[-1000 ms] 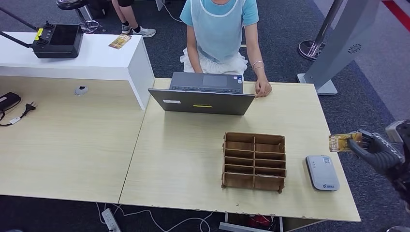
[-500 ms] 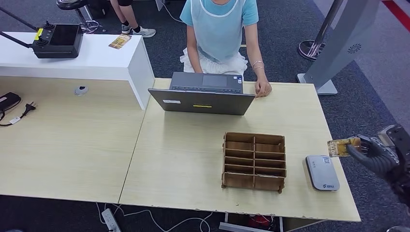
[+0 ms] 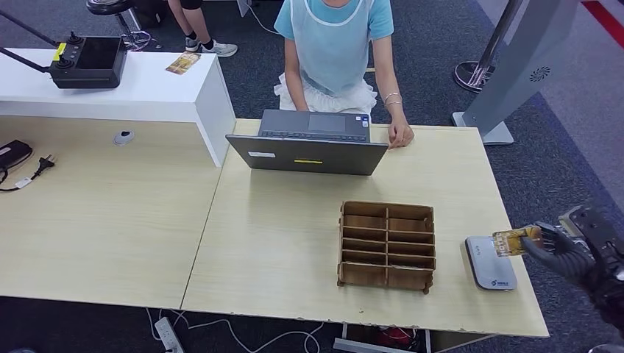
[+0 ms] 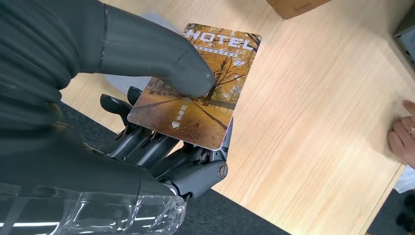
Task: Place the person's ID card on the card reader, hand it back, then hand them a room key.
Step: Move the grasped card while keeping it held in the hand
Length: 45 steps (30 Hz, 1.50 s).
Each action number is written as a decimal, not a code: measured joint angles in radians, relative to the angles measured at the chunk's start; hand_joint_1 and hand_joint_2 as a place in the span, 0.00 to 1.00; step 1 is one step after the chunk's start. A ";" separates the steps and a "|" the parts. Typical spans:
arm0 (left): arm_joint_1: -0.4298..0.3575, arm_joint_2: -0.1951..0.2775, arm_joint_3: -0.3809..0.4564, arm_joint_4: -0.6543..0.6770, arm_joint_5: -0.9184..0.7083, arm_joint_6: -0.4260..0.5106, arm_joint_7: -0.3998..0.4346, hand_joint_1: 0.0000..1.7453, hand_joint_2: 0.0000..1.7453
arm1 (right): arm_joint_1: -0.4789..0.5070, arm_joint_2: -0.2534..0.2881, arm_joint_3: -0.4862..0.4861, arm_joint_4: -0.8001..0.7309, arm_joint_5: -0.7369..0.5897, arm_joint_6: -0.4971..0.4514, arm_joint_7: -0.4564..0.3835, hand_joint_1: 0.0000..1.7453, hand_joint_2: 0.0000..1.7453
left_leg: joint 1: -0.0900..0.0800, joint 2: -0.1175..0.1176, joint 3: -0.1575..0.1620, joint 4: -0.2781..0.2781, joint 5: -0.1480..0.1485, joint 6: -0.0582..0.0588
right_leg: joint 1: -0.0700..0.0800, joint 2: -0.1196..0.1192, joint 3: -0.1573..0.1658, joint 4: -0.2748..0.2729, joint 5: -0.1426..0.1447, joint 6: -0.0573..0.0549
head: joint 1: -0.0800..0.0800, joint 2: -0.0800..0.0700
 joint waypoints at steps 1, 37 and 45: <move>0.000 0.000 0.000 0.000 -0.001 0.001 0.000 0.00 0.00 | 0.003 0.001 0.002 0.000 0.002 0.000 0.000 1.00 1.00 | 0.000 0.000 0.000 0.000 0.000 0.000 | 0.000 0.000 0.000 0.000 0.000 0.000 | 0.000 0.000; 0.000 0.002 -0.003 0.000 -0.028 0.013 0.011 0.00 0.00 | -0.007 0.032 0.088 0.005 0.137 -0.066 0.007 1.00 1.00 | 0.000 0.000 0.000 0.000 0.000 0.000 | 0.000 0.000 0.000 0.000 0.000 0.000 | 0.000 0.000; 0.000 0.002 -0.027 0.000 -0.034 0.016 0.021 0.00 0.00 | -0.006 0.034 0.088 0.033 0.198 -0.094 0.016 1.00 1.00 | 0.000 0.000 0.000 0.000 0.000 0.000 | 0.000 0.000 0.000 0.000 0.000 0.000 | 0.000 0.000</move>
